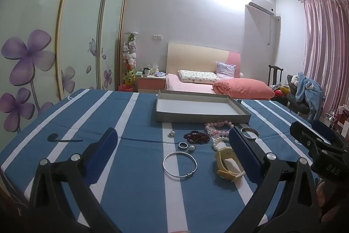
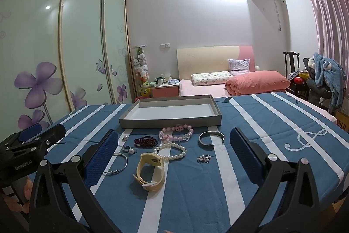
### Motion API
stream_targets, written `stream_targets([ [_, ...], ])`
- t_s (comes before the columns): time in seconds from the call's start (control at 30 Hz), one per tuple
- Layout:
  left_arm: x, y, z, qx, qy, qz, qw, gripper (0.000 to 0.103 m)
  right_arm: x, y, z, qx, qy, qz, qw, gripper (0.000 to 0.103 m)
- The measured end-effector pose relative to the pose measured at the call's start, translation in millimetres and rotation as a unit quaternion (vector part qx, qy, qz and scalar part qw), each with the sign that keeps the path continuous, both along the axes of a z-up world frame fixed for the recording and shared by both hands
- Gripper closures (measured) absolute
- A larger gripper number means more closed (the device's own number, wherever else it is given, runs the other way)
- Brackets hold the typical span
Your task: Organize jewelry
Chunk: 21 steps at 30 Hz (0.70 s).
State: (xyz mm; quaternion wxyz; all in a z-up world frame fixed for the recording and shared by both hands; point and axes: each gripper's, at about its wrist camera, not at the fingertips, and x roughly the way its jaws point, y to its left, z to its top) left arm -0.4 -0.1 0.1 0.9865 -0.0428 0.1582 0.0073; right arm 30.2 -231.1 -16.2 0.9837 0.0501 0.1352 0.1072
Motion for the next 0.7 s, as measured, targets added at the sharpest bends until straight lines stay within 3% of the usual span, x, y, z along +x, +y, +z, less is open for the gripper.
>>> stream_targets([
  [0.7,0.2,0.2,-0.1,-0.002,0.002,0.0,1.0,0.004,0.8,0.0,-0.2,-0.003,0.0,0.0,1.0,0.002],
])
